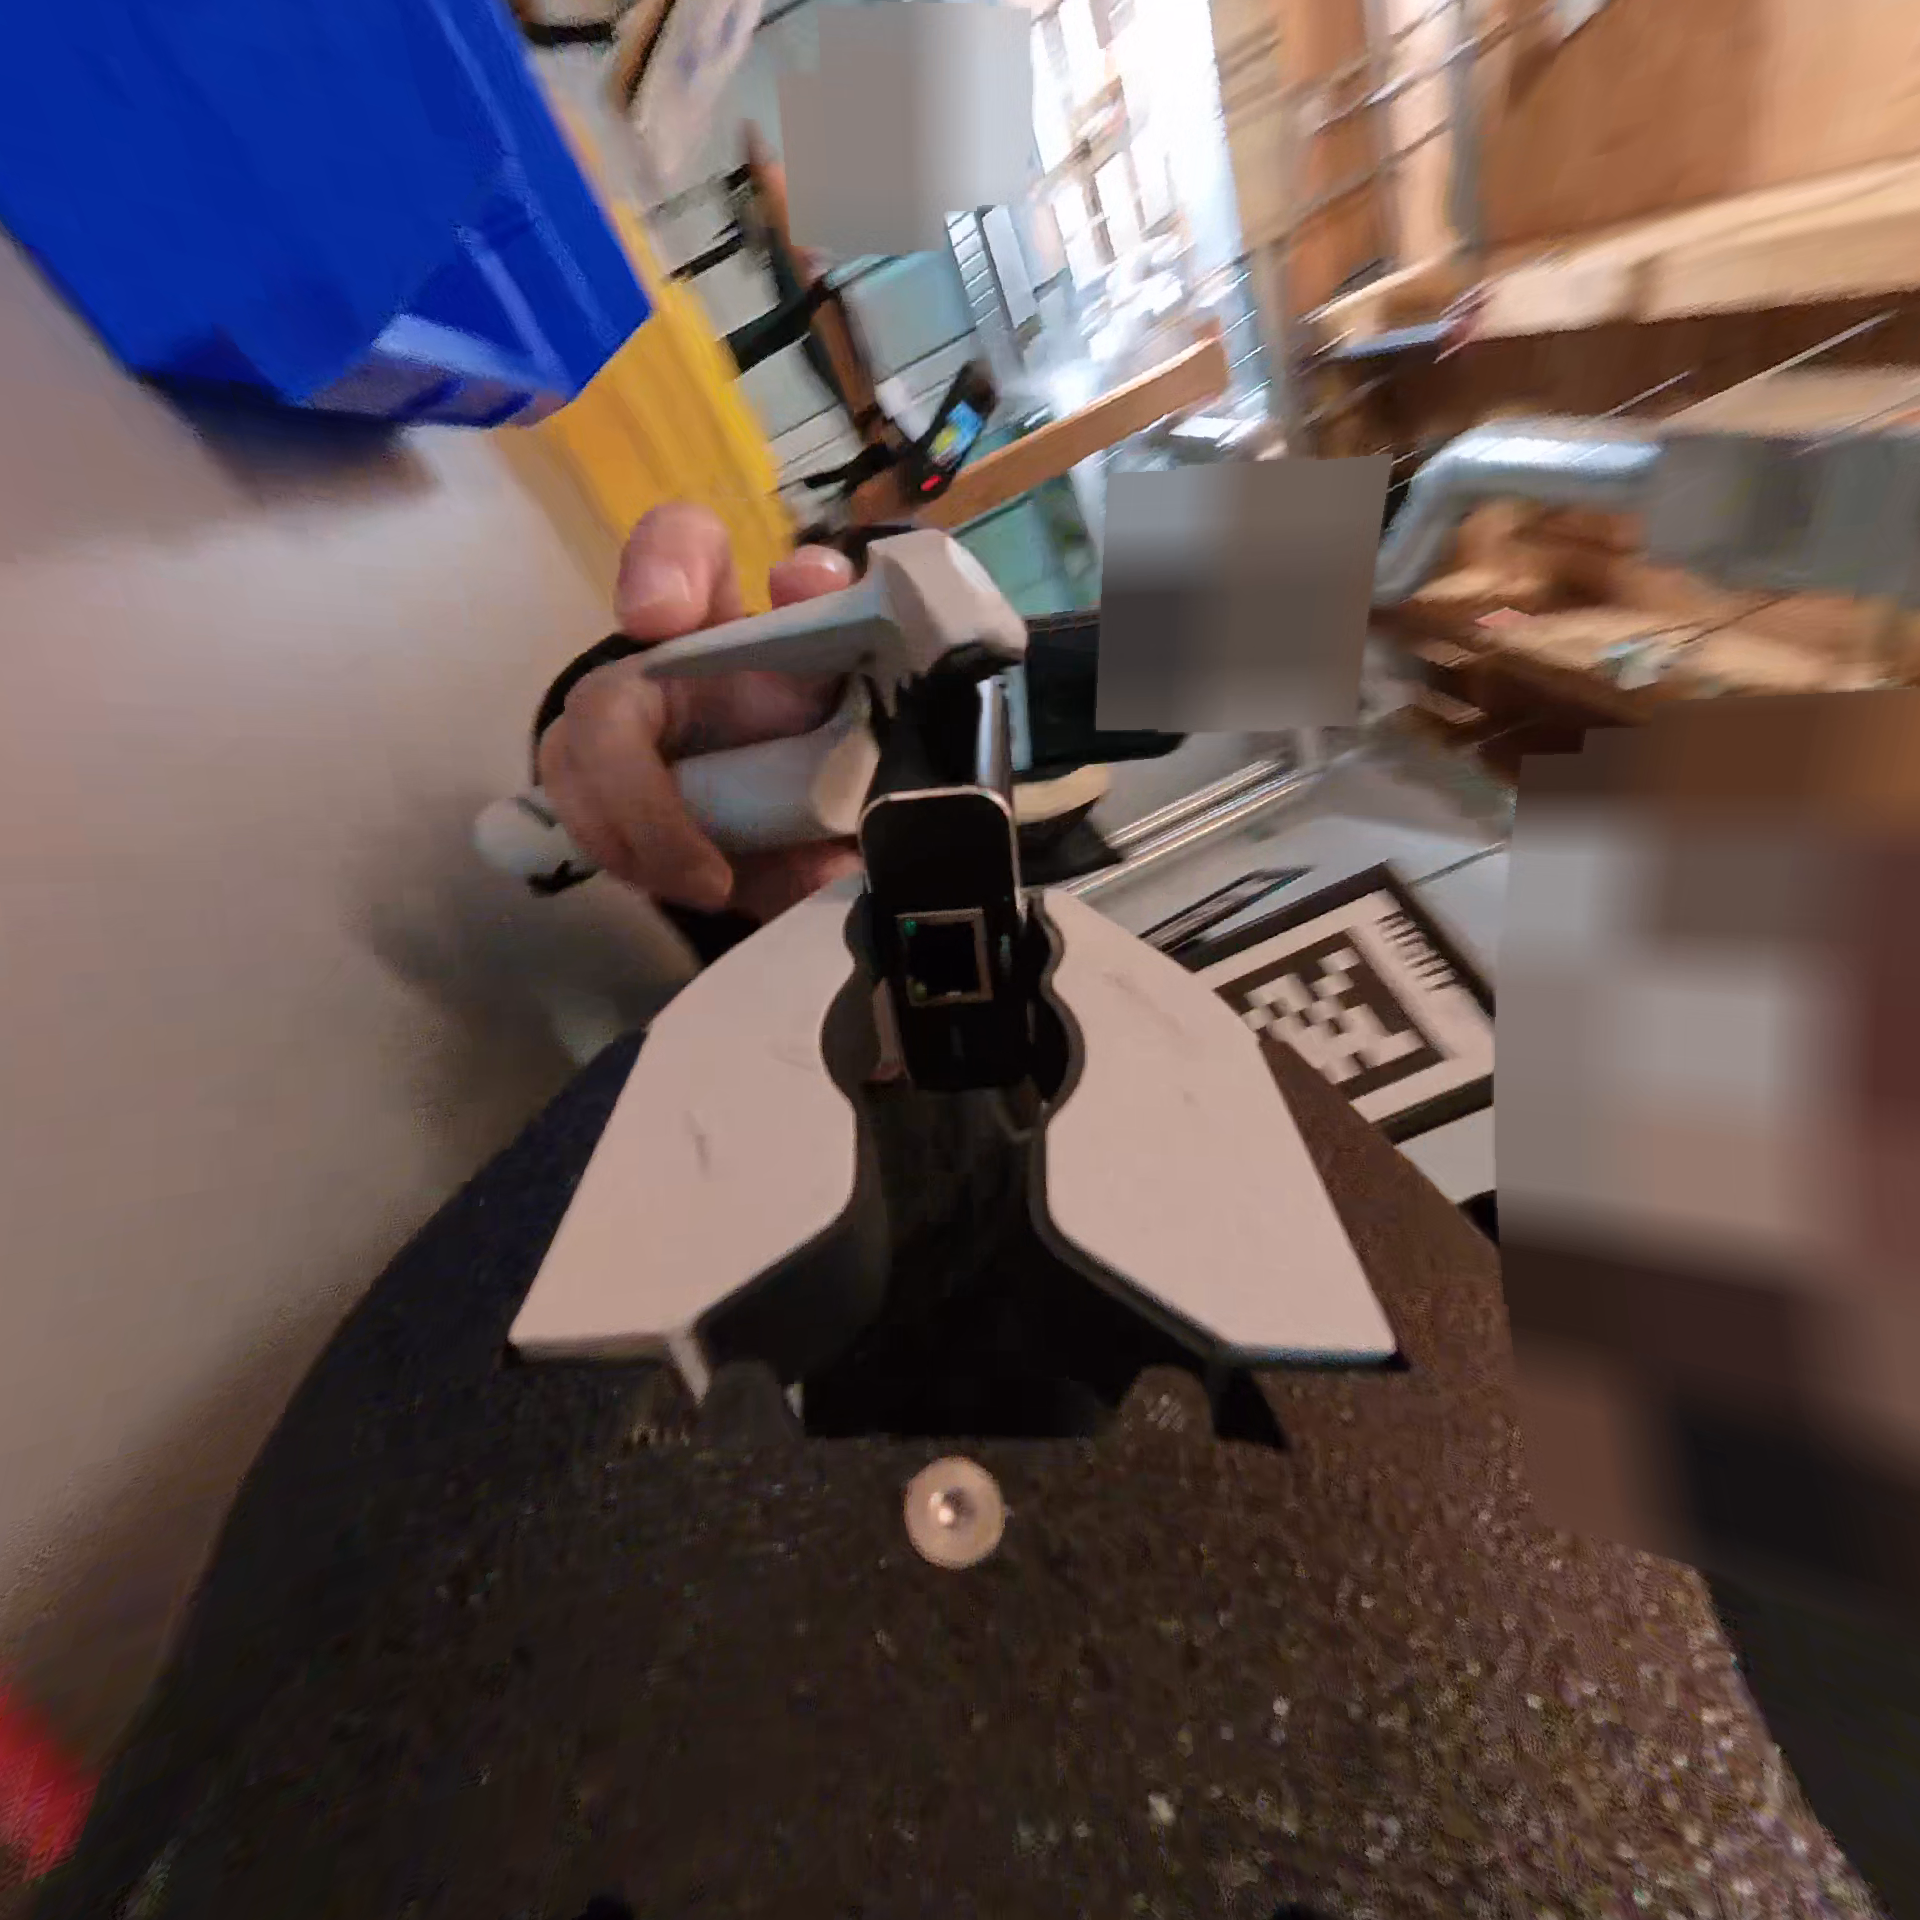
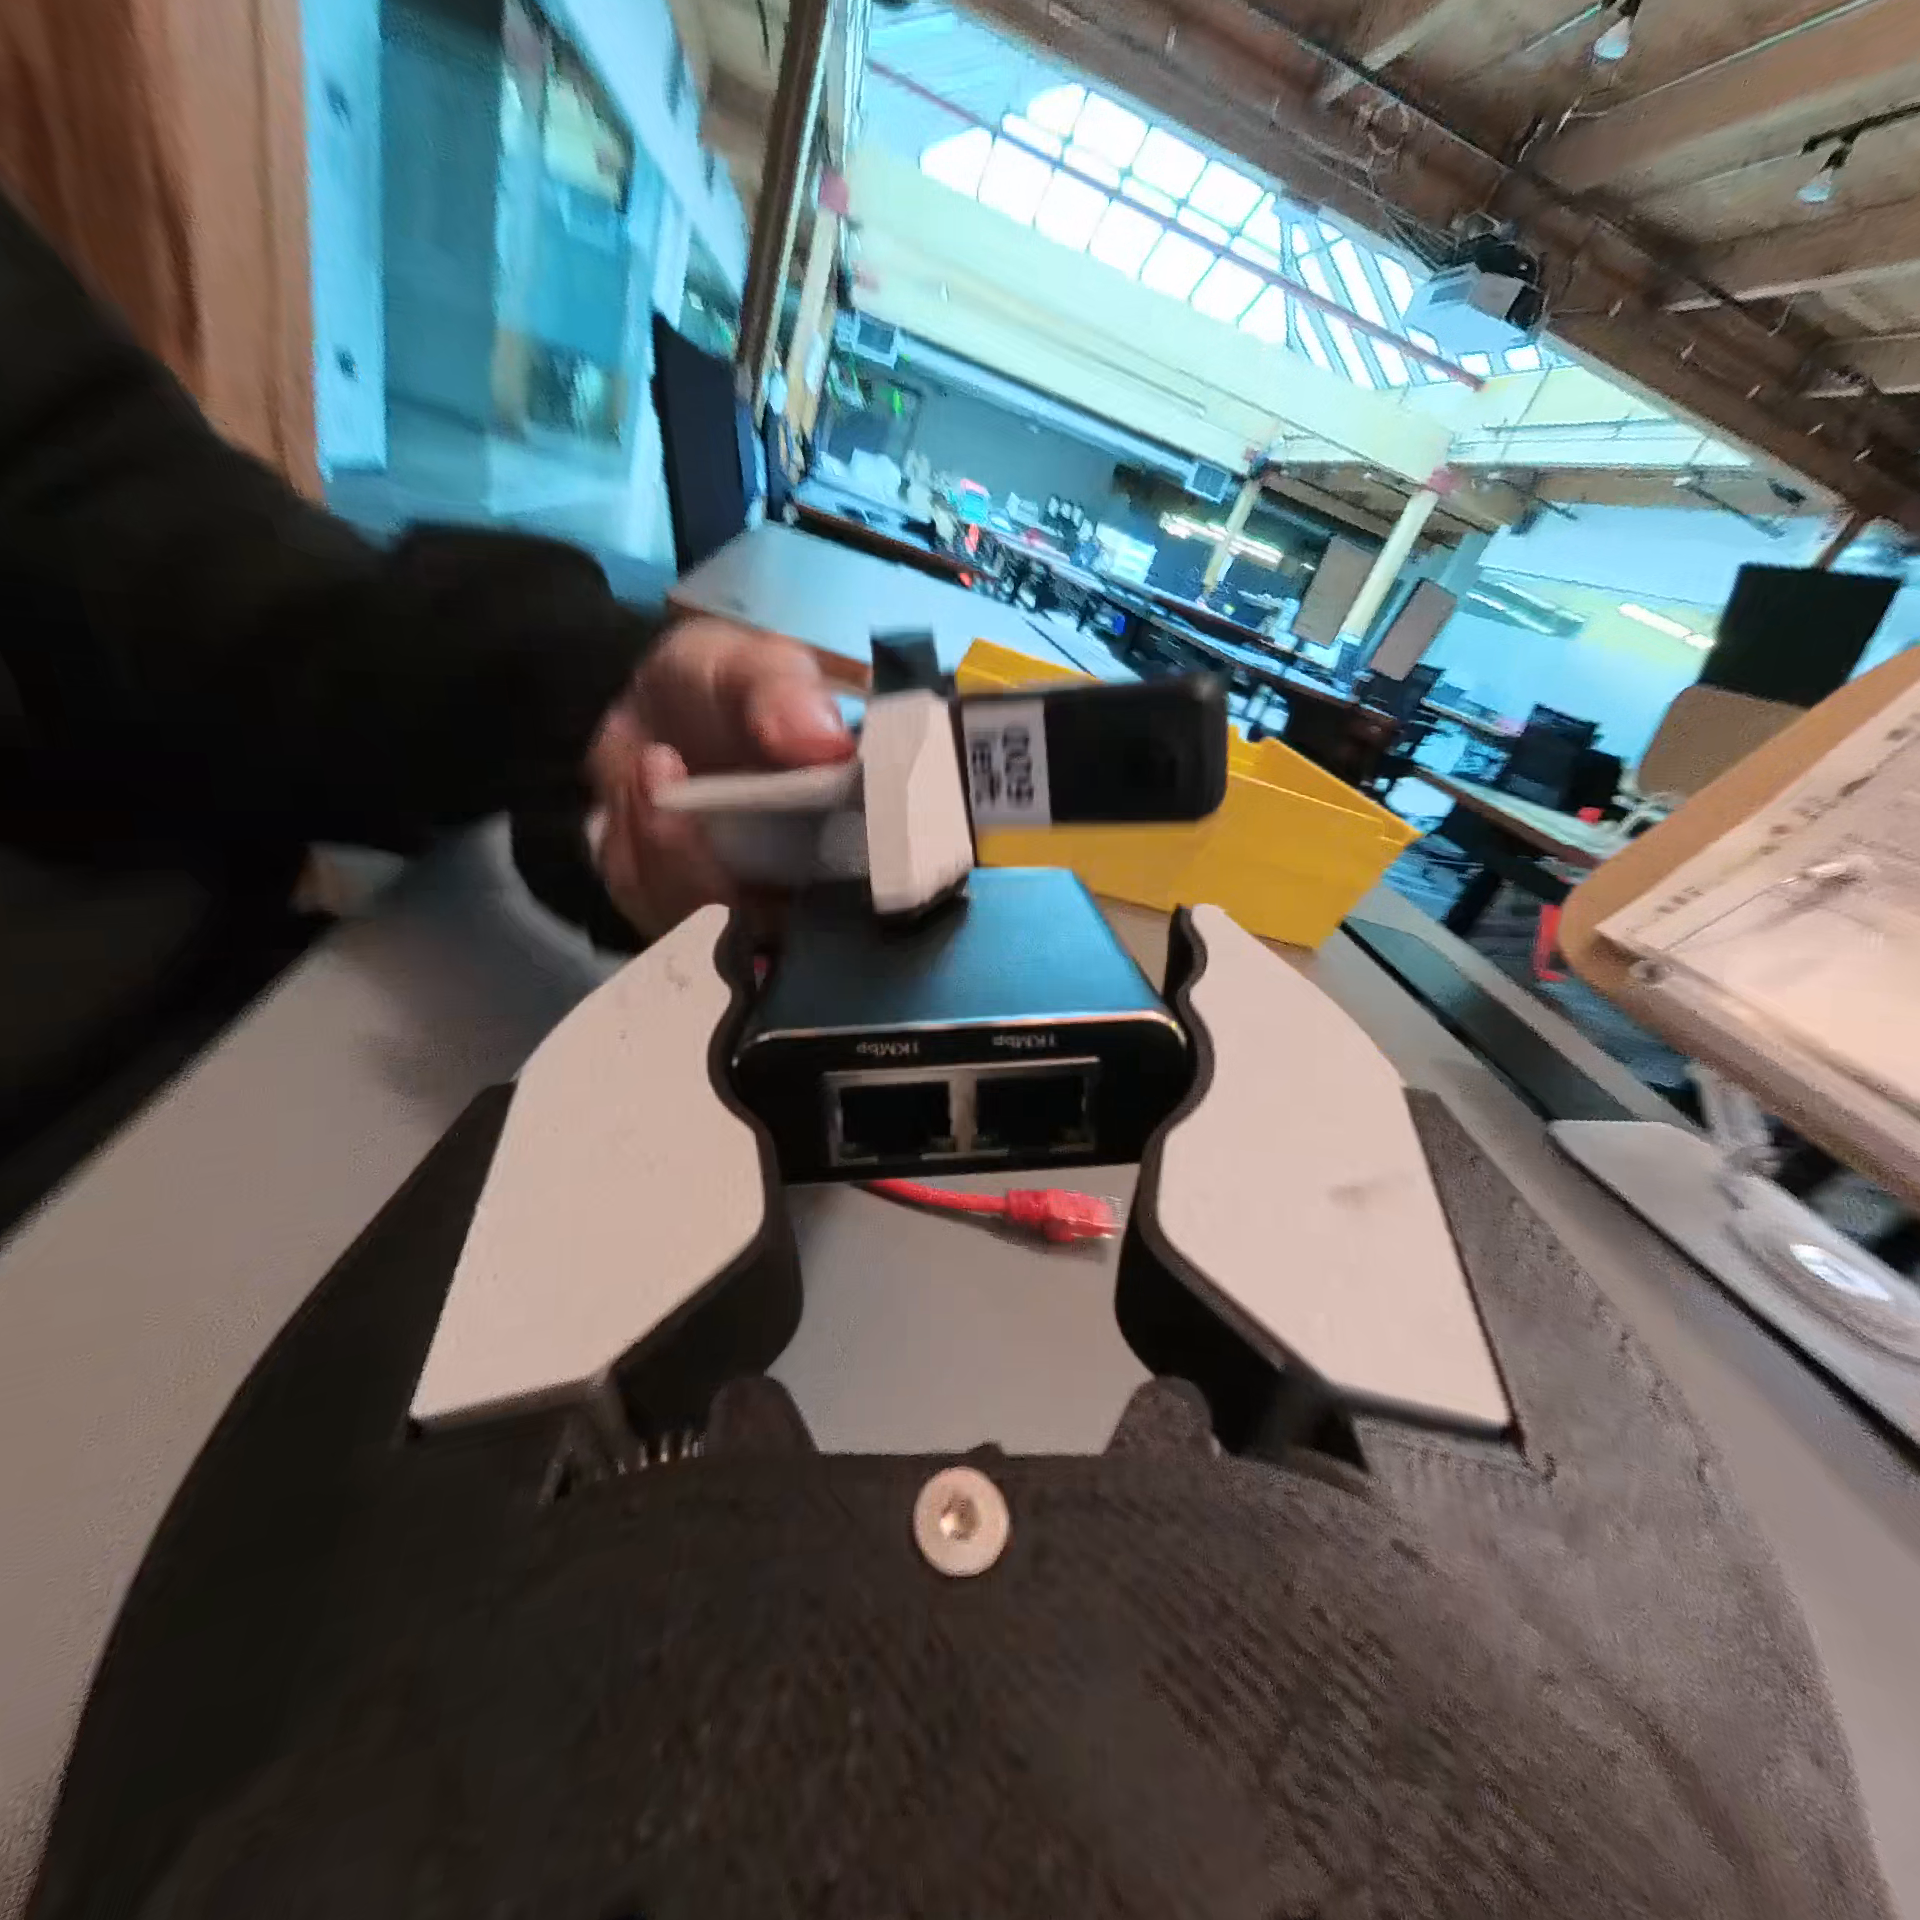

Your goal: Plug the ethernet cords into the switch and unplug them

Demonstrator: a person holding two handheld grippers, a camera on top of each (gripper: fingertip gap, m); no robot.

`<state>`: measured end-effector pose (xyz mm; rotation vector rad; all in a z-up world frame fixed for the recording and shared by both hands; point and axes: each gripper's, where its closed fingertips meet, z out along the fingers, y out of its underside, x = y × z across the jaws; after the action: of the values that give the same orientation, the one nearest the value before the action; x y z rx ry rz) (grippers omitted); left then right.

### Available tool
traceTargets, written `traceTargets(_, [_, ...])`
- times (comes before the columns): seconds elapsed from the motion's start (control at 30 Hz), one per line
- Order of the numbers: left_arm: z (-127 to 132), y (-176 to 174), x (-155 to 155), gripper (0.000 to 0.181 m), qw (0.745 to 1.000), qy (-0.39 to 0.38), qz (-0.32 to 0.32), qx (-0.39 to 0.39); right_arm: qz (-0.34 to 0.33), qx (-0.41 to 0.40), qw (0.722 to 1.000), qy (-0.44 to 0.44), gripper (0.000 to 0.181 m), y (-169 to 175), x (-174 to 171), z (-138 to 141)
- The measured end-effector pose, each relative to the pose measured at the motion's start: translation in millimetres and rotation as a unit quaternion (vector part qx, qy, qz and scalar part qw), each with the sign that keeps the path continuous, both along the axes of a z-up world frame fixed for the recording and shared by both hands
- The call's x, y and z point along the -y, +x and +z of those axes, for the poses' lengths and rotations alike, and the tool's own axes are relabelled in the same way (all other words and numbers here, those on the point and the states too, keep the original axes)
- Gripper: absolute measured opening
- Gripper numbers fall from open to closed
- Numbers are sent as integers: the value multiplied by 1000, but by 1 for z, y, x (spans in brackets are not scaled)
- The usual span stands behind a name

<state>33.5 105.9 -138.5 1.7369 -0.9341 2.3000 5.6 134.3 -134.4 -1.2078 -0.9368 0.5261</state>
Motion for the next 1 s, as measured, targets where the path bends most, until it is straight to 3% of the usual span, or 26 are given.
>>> traceTargets(0.13, [-3, -14, -10, 24, 992, 94, 6, -78, -27, 14, 999, 24, 75, -10, -10, -3])
traceTargets(0.3, [2, -18, -14, 24, 983, 147, 13, -107, -55, 28, 997, 37, 75, -12, -13, -1])
traceTargets(0.43, [11, -18, -11, 24, 985, 142, 11, -100, -52, -3, 997, 51, 75, -13, -10, 11])
traceTargets(1.0, [19, -14, -10, 24, 987, 130, 26, -90, -95, 3, 994, 54, 79, -10, -13, 11])
